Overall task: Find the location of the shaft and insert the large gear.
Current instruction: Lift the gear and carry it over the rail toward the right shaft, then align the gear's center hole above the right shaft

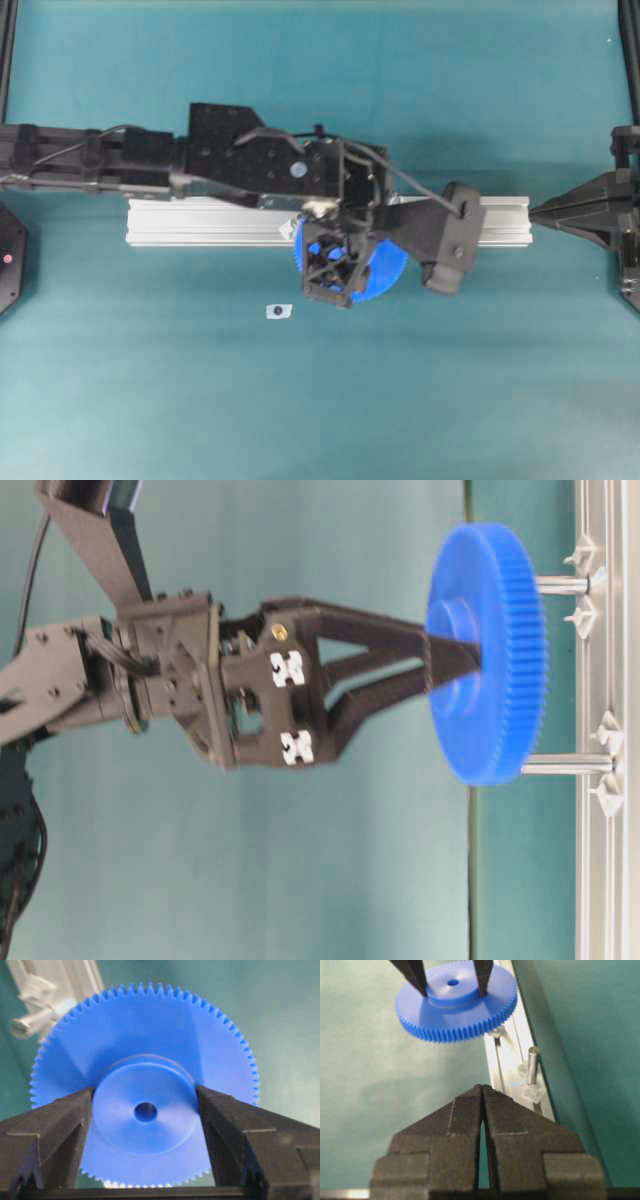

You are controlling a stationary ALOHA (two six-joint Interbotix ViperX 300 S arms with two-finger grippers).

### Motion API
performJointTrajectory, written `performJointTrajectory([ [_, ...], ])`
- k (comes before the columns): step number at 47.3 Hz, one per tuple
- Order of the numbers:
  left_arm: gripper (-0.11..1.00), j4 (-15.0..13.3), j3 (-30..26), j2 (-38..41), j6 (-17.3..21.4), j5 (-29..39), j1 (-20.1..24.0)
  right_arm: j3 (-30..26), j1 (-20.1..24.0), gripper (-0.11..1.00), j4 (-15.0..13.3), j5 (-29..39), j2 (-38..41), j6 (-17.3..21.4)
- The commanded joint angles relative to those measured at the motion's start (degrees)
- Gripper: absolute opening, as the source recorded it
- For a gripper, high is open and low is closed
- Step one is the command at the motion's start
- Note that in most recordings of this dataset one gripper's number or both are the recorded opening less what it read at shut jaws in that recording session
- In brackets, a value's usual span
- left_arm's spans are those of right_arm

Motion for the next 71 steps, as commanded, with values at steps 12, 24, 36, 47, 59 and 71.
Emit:
performJointTrajectory([
  [12, 0.71, 0.18, -8.0, 1.14, 1.67, 2.99, 0.7, -0.53, -0.09, 0.01, 0.09, -0.18, 0.18, 0.53],
  [24, 0.71, 0.18, -12.74, 3.52, 3.34, 5.45, 1.67, -0.53, -0.09, 0.01, 0.09, -0.26, 0.09, 0.53],
  [36, 0.71, 0.18, -16.0, 5.98, 3.96, 6.94, 2.99, -0.53, -0.09, 0.01, 0.09, -0.26, 0.09, 0.53],
  [47, 0.71, 0.18, -17.58, 7.82, 4.75, 6.68, 4.04, -0.53, -0.09, 0.01, 0.09, -0.26, 0.09, 0.53],
  [59, 0.71, 0.18, -19.95, 9.76, 4.75, 6.5, 5.01, -0.53, -0.09, 0.01, 0.09, -0.26, 0.09, 0.53],
  [71, 0.71, 0.18, -20.65, 10.99, 5.36, 6.5, 5.62, -0.62, -0.09, 0.01, 0.09, -0.26, 0.09, 0.53],
])
